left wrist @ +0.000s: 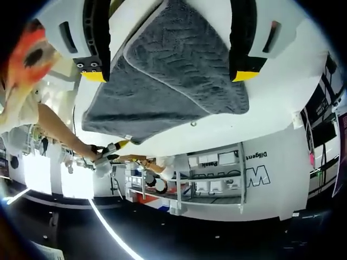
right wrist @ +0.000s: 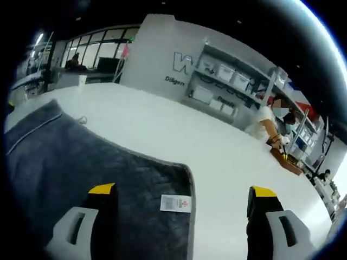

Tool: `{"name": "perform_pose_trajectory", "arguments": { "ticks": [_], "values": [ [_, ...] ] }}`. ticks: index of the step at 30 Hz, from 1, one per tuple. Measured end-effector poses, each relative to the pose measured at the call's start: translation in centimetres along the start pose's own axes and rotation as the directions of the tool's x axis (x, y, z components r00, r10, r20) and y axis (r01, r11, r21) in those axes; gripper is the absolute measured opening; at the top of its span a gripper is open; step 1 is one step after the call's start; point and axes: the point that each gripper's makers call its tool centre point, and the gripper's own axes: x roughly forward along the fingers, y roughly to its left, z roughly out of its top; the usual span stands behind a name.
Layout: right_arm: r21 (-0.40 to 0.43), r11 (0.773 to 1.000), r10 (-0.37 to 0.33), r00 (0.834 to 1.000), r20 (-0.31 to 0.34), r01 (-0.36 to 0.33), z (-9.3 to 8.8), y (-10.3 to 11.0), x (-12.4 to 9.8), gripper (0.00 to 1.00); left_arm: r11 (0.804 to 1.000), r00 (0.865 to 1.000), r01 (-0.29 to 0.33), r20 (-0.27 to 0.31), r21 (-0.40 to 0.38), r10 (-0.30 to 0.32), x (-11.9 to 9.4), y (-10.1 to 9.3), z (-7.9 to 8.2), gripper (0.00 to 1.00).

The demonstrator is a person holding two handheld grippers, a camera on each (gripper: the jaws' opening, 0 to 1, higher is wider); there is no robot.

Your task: Open the folded towel by lifting each exposed corner and separating the folded layers until the towel lies flat within the target outline without major curled edges

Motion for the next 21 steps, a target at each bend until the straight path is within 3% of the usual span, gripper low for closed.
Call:
{"name": "perform_pose_trajectory", "arguments": {
  "ticks": [3,10,21],
  "values": [
    [0.073,0.995,0.058,0.997,0.052,-0.062,0.4,1.7,-1.6,0.99,1.0,1.0,-0.019,-0.01,0.018,0.019,0.0,-0.1,-0.5,0.89],
    [0.036,0.989,0.143,0.99,0.021,-0.144,-1.1,6.1,-4.9,0.99,0.999,1.0,0.008,-0.019,0.032,-0.007,0.6,-1.4,-1.2,0.88],
    [0.002,0.971,0.238,0.97,0.056,-0.239,-1.6,10.2,-8.7,0.99,0.999,0.999,-0.033,-0.041,-0.019,0.033,0.1,0.2,-3.2,0.87]
  ]
}}
